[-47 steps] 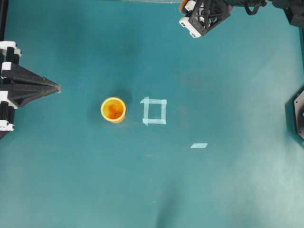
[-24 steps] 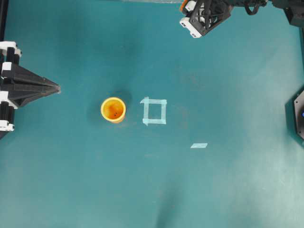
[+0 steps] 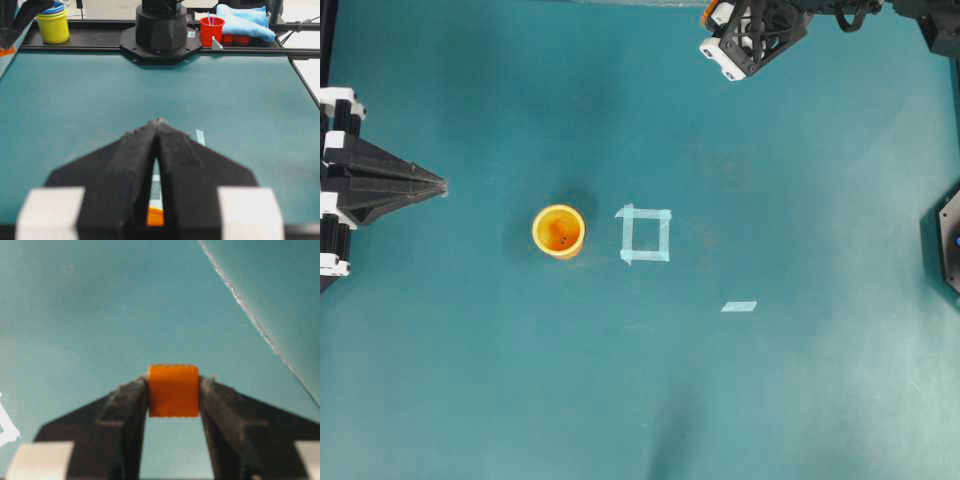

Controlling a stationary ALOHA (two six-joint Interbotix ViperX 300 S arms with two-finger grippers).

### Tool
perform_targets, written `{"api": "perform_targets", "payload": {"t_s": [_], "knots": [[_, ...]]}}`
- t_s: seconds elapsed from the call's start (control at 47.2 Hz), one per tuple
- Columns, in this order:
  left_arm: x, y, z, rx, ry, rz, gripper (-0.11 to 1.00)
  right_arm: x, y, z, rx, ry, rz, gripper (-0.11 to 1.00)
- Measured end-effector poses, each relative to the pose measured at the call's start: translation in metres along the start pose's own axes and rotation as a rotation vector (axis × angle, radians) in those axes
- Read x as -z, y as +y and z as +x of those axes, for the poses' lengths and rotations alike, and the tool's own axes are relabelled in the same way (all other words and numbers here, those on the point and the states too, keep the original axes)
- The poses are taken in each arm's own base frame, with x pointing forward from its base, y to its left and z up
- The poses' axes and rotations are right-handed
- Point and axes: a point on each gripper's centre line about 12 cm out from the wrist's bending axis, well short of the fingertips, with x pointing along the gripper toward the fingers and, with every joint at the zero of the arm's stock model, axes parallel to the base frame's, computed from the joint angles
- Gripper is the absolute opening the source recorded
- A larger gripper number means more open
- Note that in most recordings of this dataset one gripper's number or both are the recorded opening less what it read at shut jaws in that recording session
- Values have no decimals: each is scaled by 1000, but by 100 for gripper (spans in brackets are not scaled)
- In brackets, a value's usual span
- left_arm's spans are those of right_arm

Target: Lift the orange block with right arm.

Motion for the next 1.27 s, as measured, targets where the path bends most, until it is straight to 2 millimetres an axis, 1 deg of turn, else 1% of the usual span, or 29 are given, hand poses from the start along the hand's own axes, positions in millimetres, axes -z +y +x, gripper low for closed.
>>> {"api": "perform_targets", "payload": {"t_s": [0.7,1.06,1.272], "knots": [[0,0,0,0,2,2,-1,0,0,0,-1,2,1,40],[0,0,0,0,2,0,-1,5,-1,-1,12,43,0,40],[0,0,0,0,2,-2,-1,5,-1,-3,11,37,1,40]]}}
